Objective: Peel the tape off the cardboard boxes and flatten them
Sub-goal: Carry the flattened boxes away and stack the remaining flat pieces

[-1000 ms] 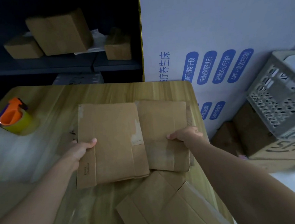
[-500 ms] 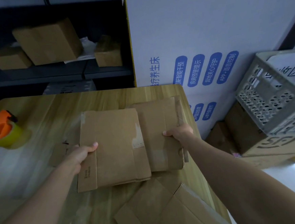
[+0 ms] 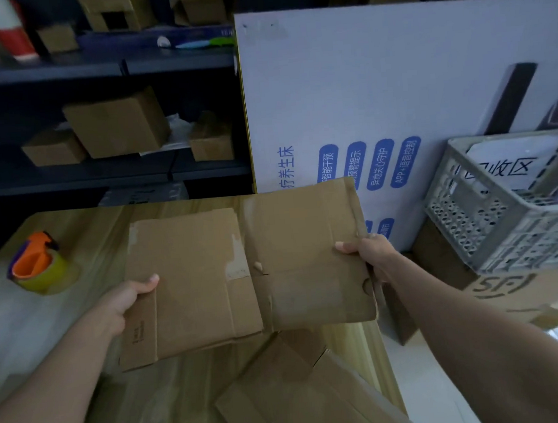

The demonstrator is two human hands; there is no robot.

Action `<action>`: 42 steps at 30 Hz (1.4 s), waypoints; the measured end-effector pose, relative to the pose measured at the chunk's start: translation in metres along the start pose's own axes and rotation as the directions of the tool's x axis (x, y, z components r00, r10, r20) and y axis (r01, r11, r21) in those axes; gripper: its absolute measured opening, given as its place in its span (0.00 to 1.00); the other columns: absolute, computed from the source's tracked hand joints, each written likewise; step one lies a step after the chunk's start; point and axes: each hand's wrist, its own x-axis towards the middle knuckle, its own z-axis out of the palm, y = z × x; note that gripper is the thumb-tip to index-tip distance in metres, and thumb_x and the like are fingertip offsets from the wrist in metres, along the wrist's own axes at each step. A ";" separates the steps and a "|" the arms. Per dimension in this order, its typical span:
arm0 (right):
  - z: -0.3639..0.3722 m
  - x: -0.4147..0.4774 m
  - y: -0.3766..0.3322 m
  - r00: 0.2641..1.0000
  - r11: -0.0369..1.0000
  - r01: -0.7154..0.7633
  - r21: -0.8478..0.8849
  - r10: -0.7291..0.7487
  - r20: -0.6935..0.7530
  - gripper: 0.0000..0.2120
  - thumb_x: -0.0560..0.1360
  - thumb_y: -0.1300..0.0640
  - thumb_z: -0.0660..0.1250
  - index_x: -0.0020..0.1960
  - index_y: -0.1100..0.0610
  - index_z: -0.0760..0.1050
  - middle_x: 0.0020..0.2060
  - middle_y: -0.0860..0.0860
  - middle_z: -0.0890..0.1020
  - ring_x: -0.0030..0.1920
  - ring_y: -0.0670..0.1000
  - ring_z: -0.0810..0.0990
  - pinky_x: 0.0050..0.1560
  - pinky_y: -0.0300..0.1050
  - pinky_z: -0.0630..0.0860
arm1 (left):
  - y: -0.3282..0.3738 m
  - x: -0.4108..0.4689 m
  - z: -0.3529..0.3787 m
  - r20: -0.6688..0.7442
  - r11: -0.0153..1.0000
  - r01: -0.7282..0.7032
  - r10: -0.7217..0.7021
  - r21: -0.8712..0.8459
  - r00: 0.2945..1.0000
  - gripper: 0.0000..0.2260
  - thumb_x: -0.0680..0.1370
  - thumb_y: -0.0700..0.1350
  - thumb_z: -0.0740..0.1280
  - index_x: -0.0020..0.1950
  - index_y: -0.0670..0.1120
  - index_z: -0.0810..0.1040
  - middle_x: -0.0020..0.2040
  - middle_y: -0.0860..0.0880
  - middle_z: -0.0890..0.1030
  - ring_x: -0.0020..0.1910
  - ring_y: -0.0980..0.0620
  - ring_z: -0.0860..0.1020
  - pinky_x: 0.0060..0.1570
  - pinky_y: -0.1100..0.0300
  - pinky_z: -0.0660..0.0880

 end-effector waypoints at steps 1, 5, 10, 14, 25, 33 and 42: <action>-0.007 -0.004 -0.001 1.000 1.000 0.004 0.000 -0.004 0.005 0.18 0.61 0.56 0.80 0.46 0.58 0.77 0.40 0.54 0.83 0.40 0.55 0.83 0.31 0.44 0.77 | 0.000 -0.006 -0.002 0.012 1.000 0.000 0.000 -0.008 1.000 0.18 0.73 0.49 0.72 0.56 0.38 0.78 0.53 0.38 0.80 0.53 0.38 0.78 0.60 0.41 0.71; -0.029 -0.023 -0.006 0.998 1.000 0.014 0.017 -0.015 0.059 0.20 0.61 0.56 0.80 0.49 0.60 0.78 0.41 0.55 0.85 0.43 0.57 0.83 0.37 0.48 0.79 | -0.002 -0.029 -0.001 0.052 0.999 -0.002 0.004 -0.045 0.999 0.16 0.73 0.48 0.71 0.54 0.38 0.78 0.47 0.39 0.80 0.45 0.41 0.78 0.56 0.44 0.73; -0.044 -0.049 -0.009 0.992 0.999 -0.002 0.048 -0.004 0.124 0.21 0.63 0.55 0.78 0.52 0.61 0.77 0.45 0.58 0.84 0.46 0.59 0.83 0.38 0.49 0.79 | -0.001 -0.053 -0.008 0.085 0.998 -0.044 0.048 -0.052 0.995 0.14 0.72 0.48 0.72 0.49 0.38 0.79 0.46 0.39 0.81 0.43 0.40 0.79 0.48 0.46 0.76; -0.048 -0.071 -0.005 0.983 0.995 -0.062 0.080 0.047 0.179 0.23 0.66 0.54 0.76 0.56 0.61 0.75 0.46 0.59 0.84 0.47 0.60 0.82 0.41 0.50 0.79 | 0.000 -0.063 -0.020 0.132 0.996 -0.073 0.079 -0.049 0.988 0.12 0.74 0.48 0.70 0.43 0.38 0.79 0.34 0.41 0.82 0.34 0.42 0.80 0.40 0.50 0.77; -0.022 -0.132 0.007 0.972 0.965 -0.043 0.260 -0.019 0.233 0.30 0.60 0.49 0.75 0.58 0.62 0.75 0.46 0.59 0.84 0.41 0.56 0.84 0.40 0.47 0.79 | 0.012 -0.078 -0.039 0.219 0.993 -0.119 0.115 0.008 0.969 0.12 0.77 0.47 0.67 0.41 0.37 0.77 0.29 0.40 0.81 0.25 0.45 0.80 0.32 0.53 0.77; -0.038 -0.168 0.025 0.997 0.967 -0.065 0.246 0.051 0.065 0.11 0.76 0.59 0.66 0.56 0.62 0.76 0.44 0.59 0.83 0.42 0.57 0.81 0.38 0.49 0.78 | 0.014 -0.086 -0.017 0.276 0.972 -0.203 0.163 0.123 0.947 0.09 0.77 0.44 0.67 0.45 0.37 0.78 0.32 0.42 0.83 0.37 0.43 0.80 0.39 0.51 0.75; -0.126 -0.175 0.031 0.940 0.923 0.142 0.357 -0.012 -0.342 0.14 0.74 0.58 0.70 0.58 0.61 0.75 0.47 0.57 0.82 0.44 0.58 0.80 0.40 0.50 0.77 | 0.044 -0.131 0.089 0.331 0.919 -0.392 0.355 0.048 0.874 0.07 0.76 0.44 0.70 0.49 0.42 0.79 0.42 0.43 0.82 0.40 0.44 0.79 0.36 0.55 0.74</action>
